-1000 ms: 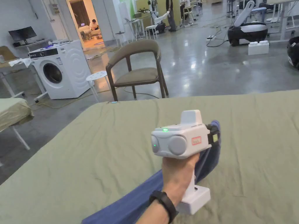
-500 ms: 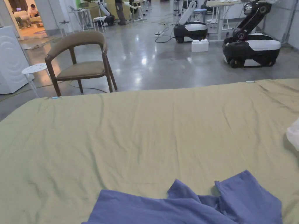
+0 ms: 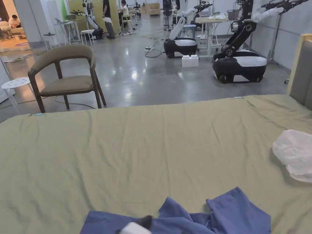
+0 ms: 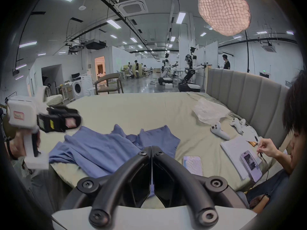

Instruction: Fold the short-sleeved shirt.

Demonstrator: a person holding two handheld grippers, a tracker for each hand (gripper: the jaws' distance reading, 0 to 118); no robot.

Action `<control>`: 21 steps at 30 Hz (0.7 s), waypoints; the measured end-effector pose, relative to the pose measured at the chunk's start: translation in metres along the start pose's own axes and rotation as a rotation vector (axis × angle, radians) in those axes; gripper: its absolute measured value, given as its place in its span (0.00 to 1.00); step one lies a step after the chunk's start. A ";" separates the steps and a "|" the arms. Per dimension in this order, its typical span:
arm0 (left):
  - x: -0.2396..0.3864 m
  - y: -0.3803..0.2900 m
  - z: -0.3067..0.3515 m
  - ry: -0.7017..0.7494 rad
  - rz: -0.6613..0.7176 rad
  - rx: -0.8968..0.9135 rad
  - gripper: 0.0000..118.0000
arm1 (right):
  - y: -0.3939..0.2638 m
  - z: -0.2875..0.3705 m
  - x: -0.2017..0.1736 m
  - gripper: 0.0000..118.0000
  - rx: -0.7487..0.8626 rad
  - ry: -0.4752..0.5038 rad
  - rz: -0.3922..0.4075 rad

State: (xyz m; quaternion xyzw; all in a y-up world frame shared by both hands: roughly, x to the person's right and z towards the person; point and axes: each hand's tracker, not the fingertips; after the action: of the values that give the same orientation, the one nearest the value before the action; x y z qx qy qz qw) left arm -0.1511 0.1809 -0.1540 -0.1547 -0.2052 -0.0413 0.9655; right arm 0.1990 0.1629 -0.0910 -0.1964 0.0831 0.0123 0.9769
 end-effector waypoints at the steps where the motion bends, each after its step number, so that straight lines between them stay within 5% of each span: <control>1: -0.011 0.003 0.017 0.057 0.003 0.025 0.62 | 0.004 -0.001 -0.003 0.00 0.007 0.002 0.002; 5: -0.037 0.009 0.083 0.241 0.048 0.100 0.55 | 0.012 -0.008 -0.008 0.00 0.030 0.010 0.008; 8: -0.040 0.009 0.118 0.312 0.042 0.127 0.21 | 0.014 -0.009 -0.010 0.00 0.038 0.012 0.010; 13: -0.036 0.007 0.152 0.367 0.070 0.139 0.00 | 0.015 -0.007 -0.009 0.00 0.051 0.008 0.002; 21: -0.034 0.004 0.158 0.389 0.068 0.113 0.00 | 0.015 -0.002 -0.006 0.00 0.054 -0.013 -0.002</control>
State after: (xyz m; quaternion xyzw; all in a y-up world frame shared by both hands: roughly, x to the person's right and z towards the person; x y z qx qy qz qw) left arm -0.2420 0.2347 -0.0316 -0.0961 -0.0114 -0.0260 0.9950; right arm 0.1916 0.1757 -0.0978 -0.1698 0.0767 0.0104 0.9824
